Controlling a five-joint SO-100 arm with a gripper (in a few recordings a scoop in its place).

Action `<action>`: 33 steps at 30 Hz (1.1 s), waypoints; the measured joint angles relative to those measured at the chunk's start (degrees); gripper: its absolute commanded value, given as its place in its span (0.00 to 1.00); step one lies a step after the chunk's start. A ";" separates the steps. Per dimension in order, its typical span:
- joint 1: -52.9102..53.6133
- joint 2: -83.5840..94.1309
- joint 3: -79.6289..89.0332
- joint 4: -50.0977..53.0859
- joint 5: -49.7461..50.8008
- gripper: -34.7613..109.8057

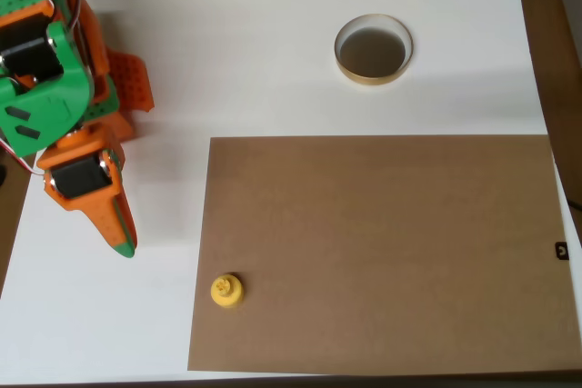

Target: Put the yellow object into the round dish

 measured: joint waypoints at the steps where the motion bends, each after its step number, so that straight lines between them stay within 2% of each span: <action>1: 0.00 0.00 0.00 0.00 0.00 0.24; 15: 0.09 0.00 0.00 0.00 -0.09 0.24; 20: 3.08 0.00 -0.35 -0.88 -3.69 0.25; 33: -1.32 0.00 -4.48 -1.93 -0.26 0.38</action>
